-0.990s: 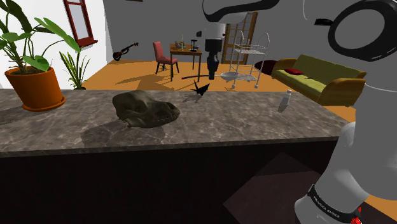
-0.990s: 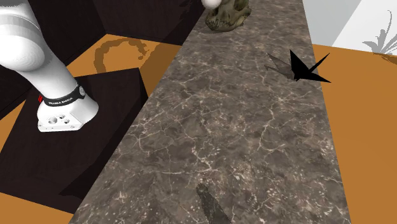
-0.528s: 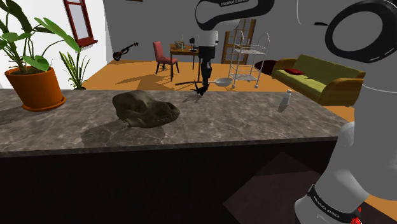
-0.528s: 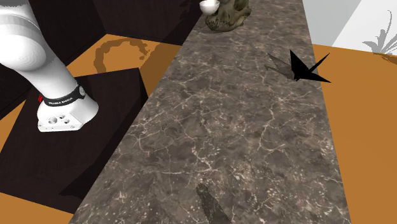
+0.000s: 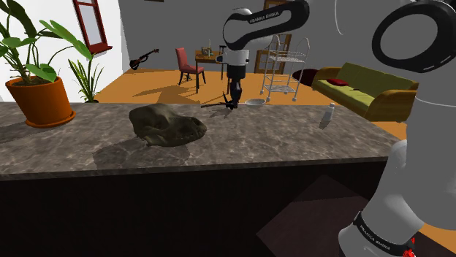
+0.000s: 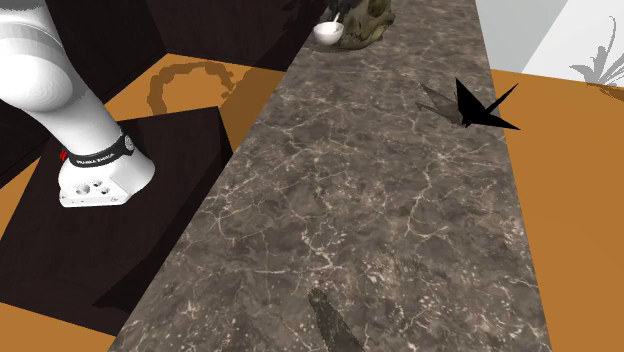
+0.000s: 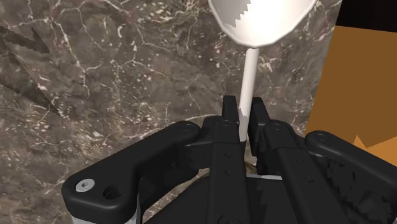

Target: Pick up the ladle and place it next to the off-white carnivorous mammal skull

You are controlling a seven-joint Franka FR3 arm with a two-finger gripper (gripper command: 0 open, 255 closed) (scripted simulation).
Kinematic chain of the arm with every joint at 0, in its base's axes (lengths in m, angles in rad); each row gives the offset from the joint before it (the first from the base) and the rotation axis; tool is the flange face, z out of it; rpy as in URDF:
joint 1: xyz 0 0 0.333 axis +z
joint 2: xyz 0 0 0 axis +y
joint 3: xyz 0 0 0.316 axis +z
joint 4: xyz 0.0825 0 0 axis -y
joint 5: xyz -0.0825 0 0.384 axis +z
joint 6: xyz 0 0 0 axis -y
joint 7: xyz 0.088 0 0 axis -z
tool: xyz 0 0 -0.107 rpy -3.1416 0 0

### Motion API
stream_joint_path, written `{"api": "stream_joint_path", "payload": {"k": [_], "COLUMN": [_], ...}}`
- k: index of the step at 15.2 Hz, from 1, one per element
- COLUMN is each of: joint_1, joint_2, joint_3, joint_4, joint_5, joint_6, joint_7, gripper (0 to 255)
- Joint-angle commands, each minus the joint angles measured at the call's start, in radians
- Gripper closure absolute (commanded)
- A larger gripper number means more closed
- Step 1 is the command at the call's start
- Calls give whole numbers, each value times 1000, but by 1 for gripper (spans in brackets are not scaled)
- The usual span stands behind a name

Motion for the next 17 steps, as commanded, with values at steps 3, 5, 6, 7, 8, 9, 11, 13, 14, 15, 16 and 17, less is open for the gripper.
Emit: {"api": "stream_joint_path", "payload": {"k": [3,5,6,7,8,9,11,13,14,15,16,17], "joint_1": [0,0,0,0,0,0,0,-1,-1,-1,-2,-2], "joint_2": [9,15,18,21,25,28,36,45,50,55,60,65], "joint_3": [1,2,3,3,4,4,5,6,7,8,8,9], "joint_4": [-40,-59,-69,-78,-87,-95,-112,-128,-135,-142,-149,-156], "joint_5": [4,7,8,10,11,13,17,20,23,25,27,29], "joint_6": [49,74,86,98,110,122,146,170,182,193,205,217], "joint_7": [-5,-8,-9,-10,-12,-13,-16,-20,-22,-23,-25,-27], "gripper": [255,255,255,255,255,255,255,255,255,255,255,255]}}
